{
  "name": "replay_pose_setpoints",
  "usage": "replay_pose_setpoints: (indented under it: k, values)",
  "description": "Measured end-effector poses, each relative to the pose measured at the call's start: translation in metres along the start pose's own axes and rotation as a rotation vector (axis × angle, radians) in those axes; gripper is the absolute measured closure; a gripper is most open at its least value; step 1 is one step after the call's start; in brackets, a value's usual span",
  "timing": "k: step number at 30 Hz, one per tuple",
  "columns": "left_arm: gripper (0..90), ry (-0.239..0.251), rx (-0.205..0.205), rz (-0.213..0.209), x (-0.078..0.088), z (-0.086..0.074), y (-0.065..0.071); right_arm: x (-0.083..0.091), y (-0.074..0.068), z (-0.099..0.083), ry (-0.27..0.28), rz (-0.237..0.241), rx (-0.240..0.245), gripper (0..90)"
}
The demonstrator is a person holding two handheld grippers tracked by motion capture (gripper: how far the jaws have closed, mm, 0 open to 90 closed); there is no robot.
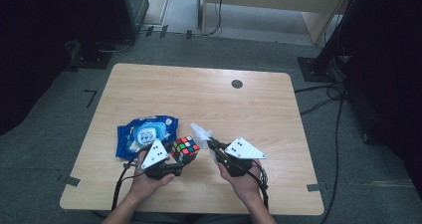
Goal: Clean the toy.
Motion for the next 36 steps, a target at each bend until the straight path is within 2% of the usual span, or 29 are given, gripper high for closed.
replay_pose_setpoints:
  k: [3,6,9,11,13,16,17,20,22,24,25,28,32,34,36]
  values:
    - [34.3,-0.003,-0.011,-0.003,-0.002,0.0,0.004,0.0,-0.01,0.005,0.016,0.045,0.004,89.5]
    - [34.2,-0.007,-0.019,-0.014,-0.003,0.0,0.008,-0.003,-0.025,0.006,0.007,0.106,0.012,89.4]
    - [34.3,-0.007,-0.021,-0.017,-0.004,0.0,0.011,-0.01,-0.036,0.002,-0.019,0.138,0.032,89.3]
    - [34.3,-0.009,-0.025,-0.011,-0.004,0.0,0.011,-0.013,-0.038,-0.002,-0.037,0.132,0.03,88.8]
    - [34.3,-0.01,-0.023,-0.009,-0.004,-0.001,0.01,-0.016,-0.037,-0.004,-0.051,0.15,-0.006,85.0]
    - [34.2,0.005,0.009,-0.006,-0.004,0.001,0.007,-0.015,-0.033,-0.004,-0.065,0.171,-0.062,73.5]
    - [34.3,0.013,0.021,0.004,-0.003,0.002,0.006,-0.014,-0.031,-0.002,-0.059,0.187,-0.087,70.0]
    - [34.3,0.019,0.03,0.04,-0.003,0.002,0.001,-0.013,-0.027,-0.001,-0.055,0.18,-0.145,59.2]
    - [34.3,0.018,0.019,0.066,-0.003,0.001,-0.001,-0.012,-0.025,0.001,-0.034,0.188,-0.19,54.0]
    - [34.3,0.018,0.015,0.081,-0.003,0.0,-0.001,-0.011,-0.025,0.004,-0.014,0.214,-0.248,49.4]
    - [34.3,0.019,0.012,0.089,-0.003,0.0,-0.001,-0.011,-0.025,0.006,-0.007,0.223,-0.261,47.4]
    - [34.3,0.023,-0.015,0.11,-0.003,0.001,0.001,-0.01,-0.03,0.011,0.021,0.259,-0.325,41.1]
    - [34.3,0.02,-0.065,0.12,-0.006,0.001,0.009,-0.013,-0.036,0.014,0.053,0.271,-0.379,45.1]
    - [34.3,0.023,-0.078,0.116,-0.006,0.001,0.012,-0.016,-0.037,0.013,0.054,0.27,-0.407,52.9]
    - [34.3,0.032,-0.08,0.111,-0.006,0.003,0.014,-0.02,-0.036,0.008,0.043,0.237,-0.399,67.1]
Point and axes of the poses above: each handheld gripper's, and its own axes: x roughly backward along the jaws, z roughly out of its top, y roughly to its right, the point moved 8 cm from there along -x, roughly forward along the jaws
